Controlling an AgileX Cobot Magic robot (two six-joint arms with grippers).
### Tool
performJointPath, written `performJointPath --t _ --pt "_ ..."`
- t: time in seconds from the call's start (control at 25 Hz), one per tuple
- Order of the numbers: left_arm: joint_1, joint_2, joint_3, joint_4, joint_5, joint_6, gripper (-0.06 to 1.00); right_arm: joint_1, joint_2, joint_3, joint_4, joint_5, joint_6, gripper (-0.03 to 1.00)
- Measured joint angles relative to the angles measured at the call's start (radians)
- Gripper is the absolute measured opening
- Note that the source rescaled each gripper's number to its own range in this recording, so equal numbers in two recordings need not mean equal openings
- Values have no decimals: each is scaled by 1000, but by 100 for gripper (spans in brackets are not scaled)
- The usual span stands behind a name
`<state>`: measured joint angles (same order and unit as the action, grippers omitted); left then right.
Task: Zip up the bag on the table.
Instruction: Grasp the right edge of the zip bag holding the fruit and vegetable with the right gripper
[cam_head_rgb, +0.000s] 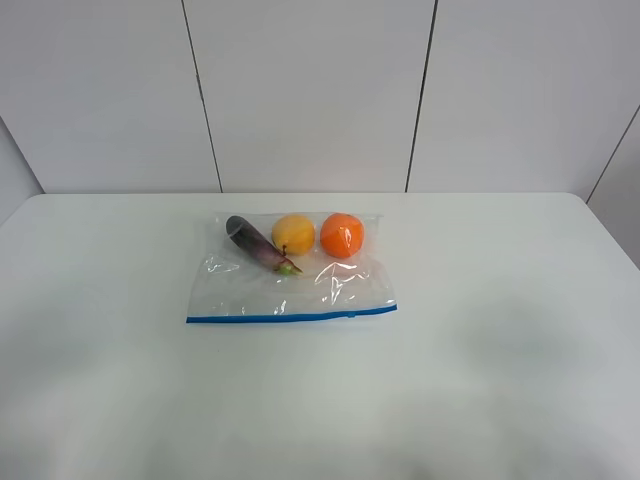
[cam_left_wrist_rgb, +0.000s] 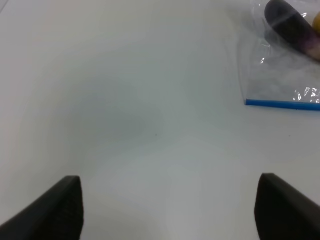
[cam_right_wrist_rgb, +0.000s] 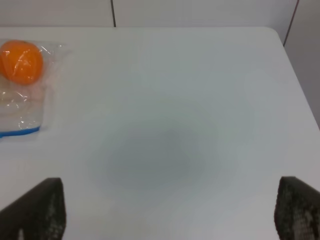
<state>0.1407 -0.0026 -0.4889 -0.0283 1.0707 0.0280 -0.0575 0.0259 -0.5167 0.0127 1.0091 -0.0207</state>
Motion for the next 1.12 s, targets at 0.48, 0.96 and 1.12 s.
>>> performJointPath --t 0.48,0.96,1.12 --pt "0 0 0 0 0 0 100 0 323 -165 4 -137 1 100" --pt "0 0 0 11 0 0 100 0 672 -260 7 -293 1 100" --pt "0 0 0 16 0 0 100 0 774 -260 7 -375 1 100"
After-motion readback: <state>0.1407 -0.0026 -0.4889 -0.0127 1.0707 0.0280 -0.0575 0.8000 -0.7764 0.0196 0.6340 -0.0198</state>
